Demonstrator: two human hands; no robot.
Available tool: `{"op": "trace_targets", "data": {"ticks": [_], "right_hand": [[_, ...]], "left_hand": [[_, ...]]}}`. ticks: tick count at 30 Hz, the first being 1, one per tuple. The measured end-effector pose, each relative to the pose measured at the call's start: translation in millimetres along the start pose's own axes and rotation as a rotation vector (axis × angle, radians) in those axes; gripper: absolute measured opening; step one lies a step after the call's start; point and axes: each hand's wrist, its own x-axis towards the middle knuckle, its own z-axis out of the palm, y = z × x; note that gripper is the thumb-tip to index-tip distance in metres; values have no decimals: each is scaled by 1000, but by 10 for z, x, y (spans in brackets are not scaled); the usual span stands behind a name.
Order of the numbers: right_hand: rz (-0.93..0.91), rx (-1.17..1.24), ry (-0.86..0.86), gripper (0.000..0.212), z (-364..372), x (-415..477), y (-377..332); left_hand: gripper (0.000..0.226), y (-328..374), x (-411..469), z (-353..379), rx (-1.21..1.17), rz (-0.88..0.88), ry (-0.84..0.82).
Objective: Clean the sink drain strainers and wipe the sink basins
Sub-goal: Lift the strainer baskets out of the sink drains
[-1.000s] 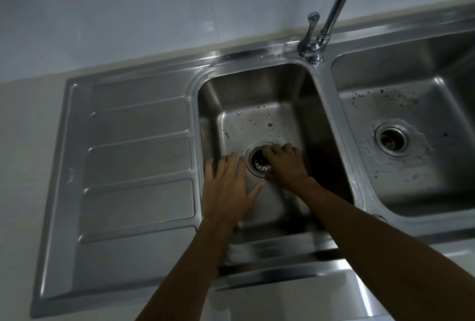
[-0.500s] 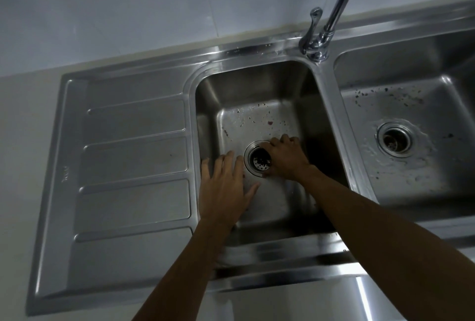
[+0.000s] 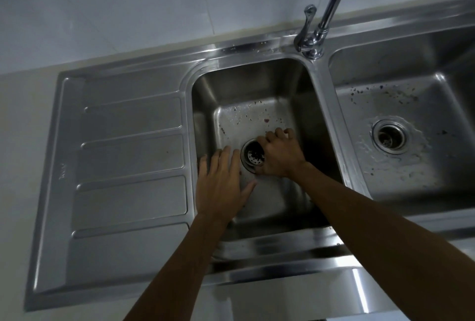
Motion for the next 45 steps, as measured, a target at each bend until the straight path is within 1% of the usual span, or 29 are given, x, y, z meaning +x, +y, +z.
{"op": "trace_targets", "data": {"ticks": [4,7,11,14,17,19,22,24,29,33,35,38,40,45], "right_hand": [[-12,21,81,88,-366,-141,-15],[-18,13,160,85,-732,-320,45],[28,-4,221,92,-1203,-672,253],[96,3,270,96,-1454,-1010,528],[169,-6,321,90,-1547,-1361,889],[239,-16,307,90,-1544,-1585,1150],[328,-15,238,93,-1451,-1886,1524],[365,4,201,93,-1324,-2047,1756],[374,48,81,94,-856,-2135,2222],[331,78,-50,97,-405,-1877,2522],[306,74,-90,95,-212,-1715,2627],[266,99,-99,86,3,-1505,2718],[249,121,-95,83,100,-1411,2745],[201,140,-120,84,286,-1328,2735]], "left_hand": [[94,-1,-79,-105,-66,6,-12],[99,-1,-177,-254,-30,2,-11],[102,119,-206,-577,10,20,32],[103,372,-121,-831,-12,53,74],[102,763,8,-1007,-55,124,114],[102,1068,80,-1061,-45,173,129],[106,1532,164,-1061,-22,253,99],[103,1796,222,-996,-12,302,103],[101,2307,476,-727,29,365,52],[98,2664,711,-464,61,311,43],[96,2809,799,-318,61,259,19],[96,2937,840,-159,50,177,-20],[95,2971,835,-93,61,161,-50],[84,3004,846,-70,123,134,-62]]}}
